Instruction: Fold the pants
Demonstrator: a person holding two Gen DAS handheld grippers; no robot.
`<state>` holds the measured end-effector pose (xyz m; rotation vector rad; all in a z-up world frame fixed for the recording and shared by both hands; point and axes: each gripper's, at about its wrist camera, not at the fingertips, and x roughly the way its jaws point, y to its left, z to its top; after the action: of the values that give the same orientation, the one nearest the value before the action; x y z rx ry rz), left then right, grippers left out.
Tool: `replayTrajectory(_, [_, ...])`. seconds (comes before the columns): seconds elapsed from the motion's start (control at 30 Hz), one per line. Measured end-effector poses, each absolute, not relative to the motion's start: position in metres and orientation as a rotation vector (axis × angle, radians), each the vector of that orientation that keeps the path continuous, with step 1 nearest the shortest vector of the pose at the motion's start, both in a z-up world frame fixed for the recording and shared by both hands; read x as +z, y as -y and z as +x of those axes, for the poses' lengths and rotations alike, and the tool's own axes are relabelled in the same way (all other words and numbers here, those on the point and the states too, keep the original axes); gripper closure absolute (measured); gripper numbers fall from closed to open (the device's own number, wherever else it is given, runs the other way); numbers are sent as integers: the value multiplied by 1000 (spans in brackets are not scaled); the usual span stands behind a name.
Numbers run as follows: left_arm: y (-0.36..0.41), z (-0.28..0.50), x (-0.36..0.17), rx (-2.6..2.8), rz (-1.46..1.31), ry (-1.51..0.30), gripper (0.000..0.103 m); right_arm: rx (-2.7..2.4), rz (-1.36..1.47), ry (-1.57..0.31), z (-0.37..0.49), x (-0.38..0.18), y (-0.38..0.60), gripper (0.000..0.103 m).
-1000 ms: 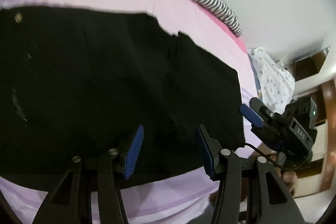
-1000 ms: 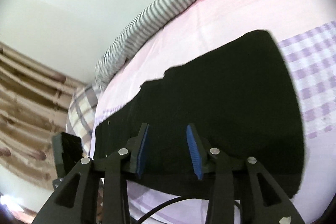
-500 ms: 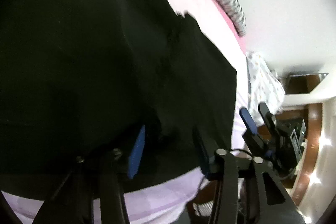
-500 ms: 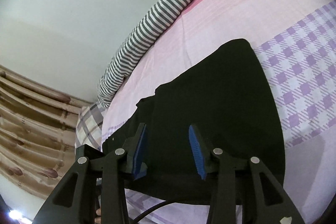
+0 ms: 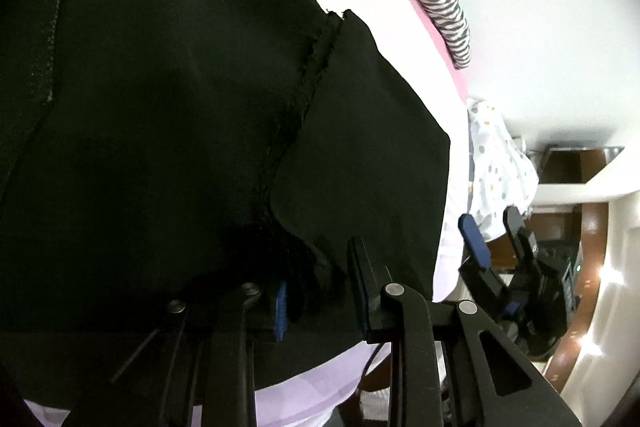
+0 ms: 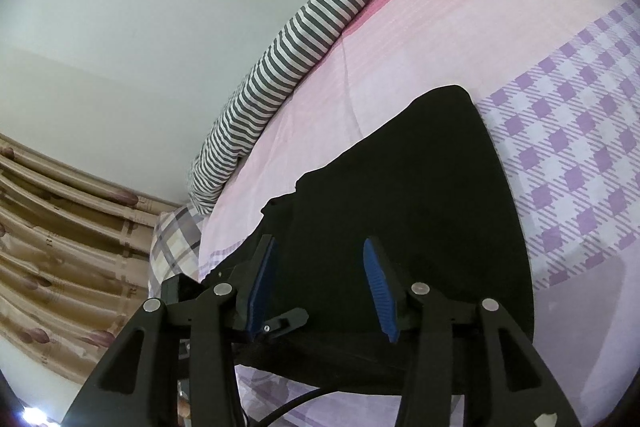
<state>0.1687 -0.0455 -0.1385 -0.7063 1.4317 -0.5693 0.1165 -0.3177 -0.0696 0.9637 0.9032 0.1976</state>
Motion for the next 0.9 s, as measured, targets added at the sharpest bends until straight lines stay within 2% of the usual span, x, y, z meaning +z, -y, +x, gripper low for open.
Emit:
replayTrajectory(0.07, [48, 168, -137, -571, -681, -1428, 77, 191, 972, -905, 116, -71, 319, 60])
replayTrajectory(0.1, [49, 167, -136, -568, -660, -1422, 82, 190, 978, -906, 116, -72, 320, 60])
replayTrajectory(0.13, [49, 166, -136, -564, -633, -1422, 93, 189, 983, -905, 116, -72, 320, 60])
replayTrajectory(0.2, [49, 162, -136, -550, -607, -1419, 96, 184, 979, -901, 116, -71, 320, 60])
replayTrajectory(0.53, [52, 134, -91, -567, -470, -1320, 97, 157, 982, -896, 114, -70, 324, 60])
replayTrajectory(0.9, [28, 123, -116, -475, -455, -1347, 97, 90, 891, -981, 114, -74, 321, 60])
